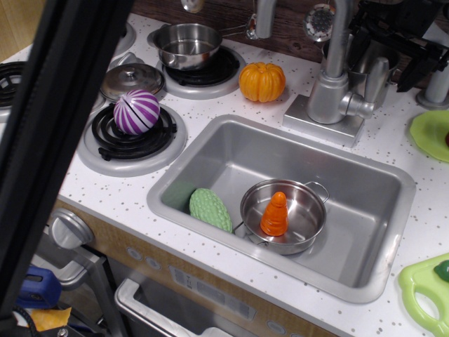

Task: Turn lever vertical to front

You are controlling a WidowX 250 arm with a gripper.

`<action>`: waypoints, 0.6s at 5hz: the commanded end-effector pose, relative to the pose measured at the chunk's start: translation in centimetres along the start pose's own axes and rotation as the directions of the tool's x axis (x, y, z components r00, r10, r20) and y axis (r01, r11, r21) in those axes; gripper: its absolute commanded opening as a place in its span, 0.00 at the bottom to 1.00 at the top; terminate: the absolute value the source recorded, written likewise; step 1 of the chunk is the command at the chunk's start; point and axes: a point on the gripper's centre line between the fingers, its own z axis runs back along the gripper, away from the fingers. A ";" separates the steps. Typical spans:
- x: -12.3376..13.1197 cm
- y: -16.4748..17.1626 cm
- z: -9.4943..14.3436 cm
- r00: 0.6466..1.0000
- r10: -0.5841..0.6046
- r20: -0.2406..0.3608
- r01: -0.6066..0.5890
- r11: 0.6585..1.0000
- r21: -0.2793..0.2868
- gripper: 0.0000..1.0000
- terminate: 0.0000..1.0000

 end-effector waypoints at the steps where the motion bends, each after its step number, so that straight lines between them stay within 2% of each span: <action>1: 2.0 0.7 1.7 0.993 0.019 0.118 -0.017 1.000 -0.016 1.00 0.00; 2: 2.6 1.1 1.2 0.991 0.013 0.131 -0.011 1.000 -0.017 1.00 0.00; 3: 2.9 1.3 0.9 0.991 0.036 0.129 -0.032 0.999 -0.034 0.00 0.00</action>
